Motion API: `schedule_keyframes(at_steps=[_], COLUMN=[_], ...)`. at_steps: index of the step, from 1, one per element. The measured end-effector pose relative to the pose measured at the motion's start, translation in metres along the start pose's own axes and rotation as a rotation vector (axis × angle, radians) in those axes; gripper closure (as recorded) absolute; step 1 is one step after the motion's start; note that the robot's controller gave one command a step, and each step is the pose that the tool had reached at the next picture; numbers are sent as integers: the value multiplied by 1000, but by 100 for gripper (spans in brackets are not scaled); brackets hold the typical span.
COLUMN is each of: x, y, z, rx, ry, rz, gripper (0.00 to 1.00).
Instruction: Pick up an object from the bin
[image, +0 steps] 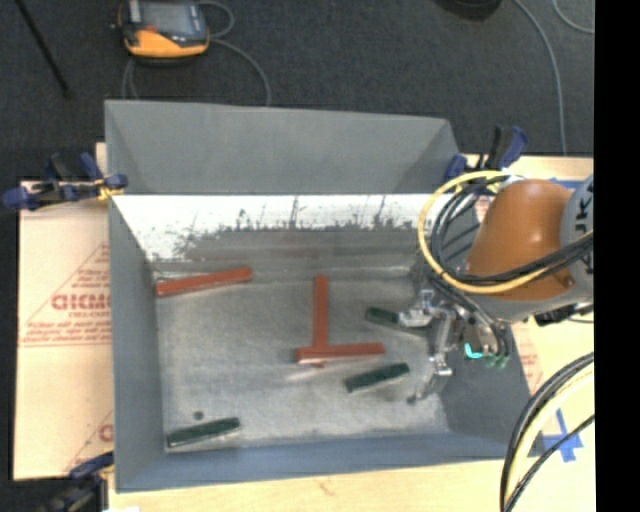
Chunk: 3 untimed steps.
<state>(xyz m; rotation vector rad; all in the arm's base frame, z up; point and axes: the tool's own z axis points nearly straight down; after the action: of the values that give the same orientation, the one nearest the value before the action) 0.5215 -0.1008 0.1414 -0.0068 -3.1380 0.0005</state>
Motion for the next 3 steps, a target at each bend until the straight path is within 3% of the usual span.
schedule_keyframes(at_steps=[1,2,3], x=[-2,-12,-12], y=[0,18,18], z=[-3,65,65], rx=[1,2,2], ry=[-7,-20,-20], rz=[-3,12,11], gripper=[0,100,100])
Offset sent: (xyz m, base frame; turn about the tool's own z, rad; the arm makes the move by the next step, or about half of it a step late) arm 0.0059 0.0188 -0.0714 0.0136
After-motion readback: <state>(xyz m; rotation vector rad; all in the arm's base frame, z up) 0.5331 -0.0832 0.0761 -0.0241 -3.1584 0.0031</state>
